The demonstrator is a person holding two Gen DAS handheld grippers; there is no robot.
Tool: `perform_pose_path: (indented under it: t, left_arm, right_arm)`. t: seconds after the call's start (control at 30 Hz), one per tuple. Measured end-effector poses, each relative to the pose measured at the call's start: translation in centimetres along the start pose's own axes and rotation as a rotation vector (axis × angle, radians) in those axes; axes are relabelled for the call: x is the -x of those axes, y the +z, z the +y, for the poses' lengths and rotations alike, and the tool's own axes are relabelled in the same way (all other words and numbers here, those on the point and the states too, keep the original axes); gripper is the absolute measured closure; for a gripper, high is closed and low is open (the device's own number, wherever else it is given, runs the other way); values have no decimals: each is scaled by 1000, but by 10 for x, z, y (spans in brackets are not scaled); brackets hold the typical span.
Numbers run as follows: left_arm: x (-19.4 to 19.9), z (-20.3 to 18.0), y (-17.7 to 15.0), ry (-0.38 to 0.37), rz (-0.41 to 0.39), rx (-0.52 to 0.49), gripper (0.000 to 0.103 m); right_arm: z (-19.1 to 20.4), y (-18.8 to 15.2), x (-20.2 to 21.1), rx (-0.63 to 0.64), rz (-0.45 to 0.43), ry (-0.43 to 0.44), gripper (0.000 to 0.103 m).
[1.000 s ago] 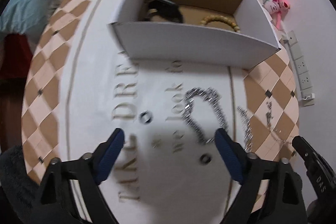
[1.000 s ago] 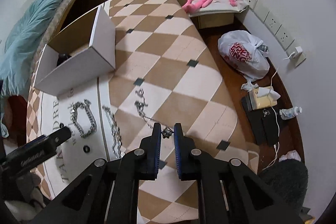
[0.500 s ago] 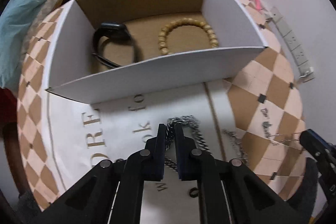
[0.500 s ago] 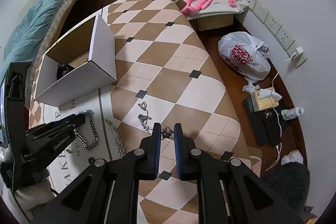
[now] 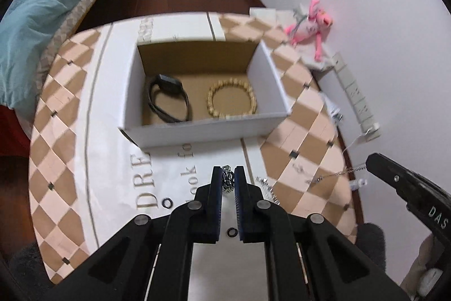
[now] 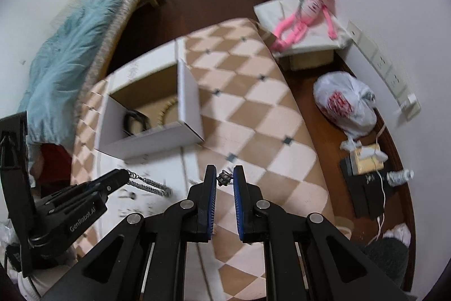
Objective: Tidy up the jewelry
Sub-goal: 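Carry the chain bracelet and pendant necklace into the box and open both tools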
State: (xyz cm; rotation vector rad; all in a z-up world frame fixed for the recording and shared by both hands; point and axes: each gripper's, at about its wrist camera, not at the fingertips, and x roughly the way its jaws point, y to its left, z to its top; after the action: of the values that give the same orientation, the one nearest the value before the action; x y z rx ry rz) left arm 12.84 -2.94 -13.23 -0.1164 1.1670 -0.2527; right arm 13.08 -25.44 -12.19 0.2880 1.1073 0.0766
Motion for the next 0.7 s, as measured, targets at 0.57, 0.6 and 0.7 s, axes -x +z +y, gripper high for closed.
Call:
perform_pose_path:
  t: [0.57,0.6,0.7]
  left_arm:
    - [46,42,105,-30,-128,54,97]
    - [40,47,108,-32,-109,62,97]
    - [19,62,115,-26,-54,87,97]
  right_arm:
    - [103,129,10,206,-53,123,91]
    - [106,133,1,208,-38,122,91]
    - [117,145,-37,231,30,103,91]
